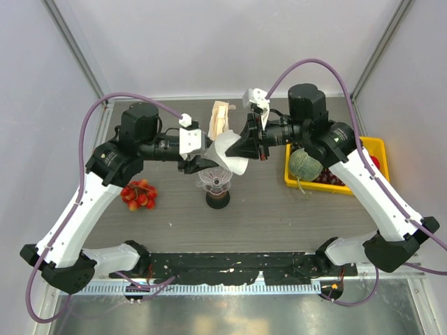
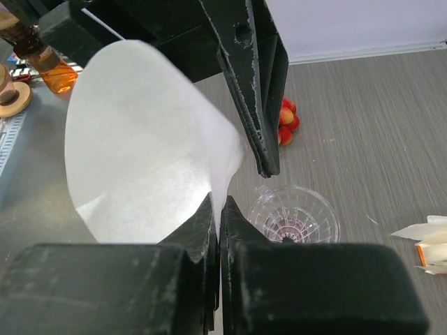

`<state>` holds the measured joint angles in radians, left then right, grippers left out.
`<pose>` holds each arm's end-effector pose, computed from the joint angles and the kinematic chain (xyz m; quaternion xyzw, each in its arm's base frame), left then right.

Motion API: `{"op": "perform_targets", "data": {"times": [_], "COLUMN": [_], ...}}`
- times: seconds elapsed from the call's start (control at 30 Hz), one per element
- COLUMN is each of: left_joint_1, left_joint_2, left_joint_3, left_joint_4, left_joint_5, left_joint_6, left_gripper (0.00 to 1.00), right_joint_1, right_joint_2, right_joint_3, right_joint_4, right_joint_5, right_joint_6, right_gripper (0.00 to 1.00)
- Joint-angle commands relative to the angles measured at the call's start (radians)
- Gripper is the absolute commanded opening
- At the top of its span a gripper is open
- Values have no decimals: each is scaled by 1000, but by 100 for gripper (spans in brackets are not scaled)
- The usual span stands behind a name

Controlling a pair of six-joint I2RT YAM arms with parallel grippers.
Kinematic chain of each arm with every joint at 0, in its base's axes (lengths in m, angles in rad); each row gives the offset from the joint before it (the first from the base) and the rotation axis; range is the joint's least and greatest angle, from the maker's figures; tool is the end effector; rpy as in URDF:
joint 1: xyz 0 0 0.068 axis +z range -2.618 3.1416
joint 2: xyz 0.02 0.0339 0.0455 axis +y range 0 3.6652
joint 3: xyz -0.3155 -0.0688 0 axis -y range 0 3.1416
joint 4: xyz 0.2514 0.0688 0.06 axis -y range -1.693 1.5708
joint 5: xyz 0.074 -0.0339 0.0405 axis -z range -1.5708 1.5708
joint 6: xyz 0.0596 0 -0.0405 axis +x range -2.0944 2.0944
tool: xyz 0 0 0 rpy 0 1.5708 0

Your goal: Place the coffee filter in the dripper

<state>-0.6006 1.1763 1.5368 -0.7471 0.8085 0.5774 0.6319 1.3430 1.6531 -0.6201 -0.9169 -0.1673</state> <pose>0.1567 -0.1596 0.5062 0.6063 0.5124 -0.3323 0.5093 0.1938 0.2005 0.5211 -0.5221 0.5658 0.4696 0.4321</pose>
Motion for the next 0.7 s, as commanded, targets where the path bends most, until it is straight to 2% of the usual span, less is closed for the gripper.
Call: {"op": "perform_targets", "data": {"times": [0.0, 0.13, 0.27, 0.33, 0.4, 0.43, 0.47, 0.5, 0.53, 0.67], "left_joint_1": [-5, -7, -5, -7, -8, -8, -7, -7, -7, -7], "left_joint_2": [-12, -30, -44, -46, -47, -49, -50, -55, -61, -81], "left_joint_3": [26, 5, -23, -24, -30, -32, -32, -30, -27, -17], "left_joint_4": [57, 77, 106, 106, 106, 107, 109, 109, 107, 104], "left_joint_5": [20, 27, 41, 50, 57, 55, 55, 55, 58, 77], "left_joint_6": [-24, -24, -28, -30, -36, -40, -48, -57, -62, -74], "left_gripper": [45, 26, 13, 0, 0, 14, 38, 52, 55, 57], "right_joint_1": [12, 14, 14, 14, 14, 12, 14, 14, 15, 14], "right_joint_2": [-38, -36, -39, -39, -39, -39, -35, -33, -30, -33], "right_joint_3": [17, 23, 25, 27, 33, 33, 42, 45, 48, 31], "right_joint_4": [-27, -38, -40, -40, -47, -52, -70, -76, -90, -102], "right_joint_5": [12, 19, 27, 32, 38, 39, 38, 41, 41, 44], "right_joint_6": [-66, -86, -93, -98, -109, -113, -127, -133, -144, -169], "right_gripper": [5, 5, 5, 5, 5, 5, 5, 5, 5, 5]}}
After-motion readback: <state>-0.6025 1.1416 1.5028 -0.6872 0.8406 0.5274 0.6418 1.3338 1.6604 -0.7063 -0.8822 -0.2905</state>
